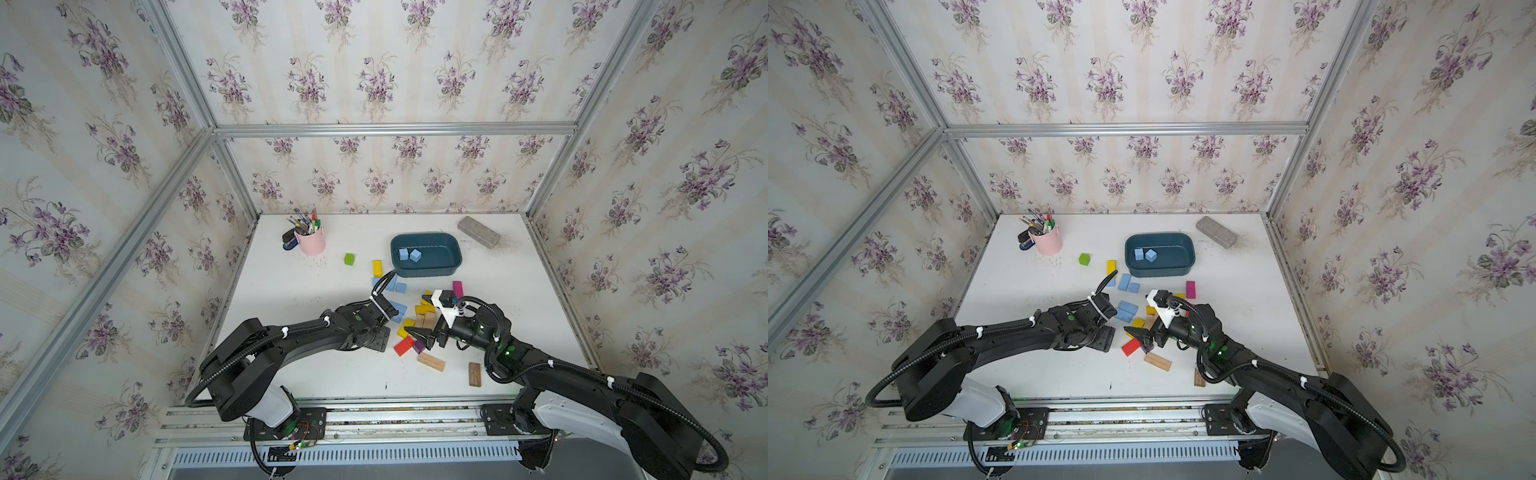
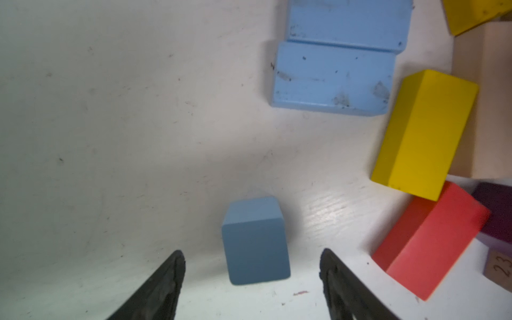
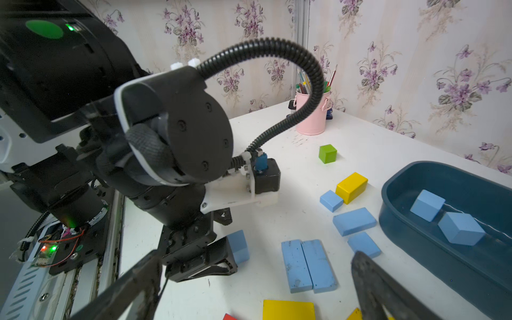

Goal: Pick out the blue building blocks
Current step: Pick up the building block from the center of the board.

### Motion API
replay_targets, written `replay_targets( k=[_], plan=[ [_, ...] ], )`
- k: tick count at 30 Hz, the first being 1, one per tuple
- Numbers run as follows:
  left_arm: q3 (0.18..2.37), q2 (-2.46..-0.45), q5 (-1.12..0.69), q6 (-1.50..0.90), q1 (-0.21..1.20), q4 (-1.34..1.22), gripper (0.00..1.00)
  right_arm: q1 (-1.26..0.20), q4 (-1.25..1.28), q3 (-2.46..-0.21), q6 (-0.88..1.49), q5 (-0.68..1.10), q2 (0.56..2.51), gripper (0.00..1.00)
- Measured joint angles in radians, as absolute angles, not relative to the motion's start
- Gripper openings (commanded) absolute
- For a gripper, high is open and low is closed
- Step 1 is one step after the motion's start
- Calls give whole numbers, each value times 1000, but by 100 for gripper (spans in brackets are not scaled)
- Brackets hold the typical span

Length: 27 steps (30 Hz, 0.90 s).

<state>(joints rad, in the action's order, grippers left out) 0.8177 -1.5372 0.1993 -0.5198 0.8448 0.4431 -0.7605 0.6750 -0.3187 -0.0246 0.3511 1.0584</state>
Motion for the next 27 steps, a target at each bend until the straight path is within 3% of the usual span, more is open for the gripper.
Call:
replay_targets(
  k=[15,27],
  plan=[
    [799,-1588,182,-552,818,357,35,-785,645,-335,-55,347,1083,100],
    [795,-1562,190,-567,816,333,14,-790,644,-334,-59,309,1074,100]
  ],
)
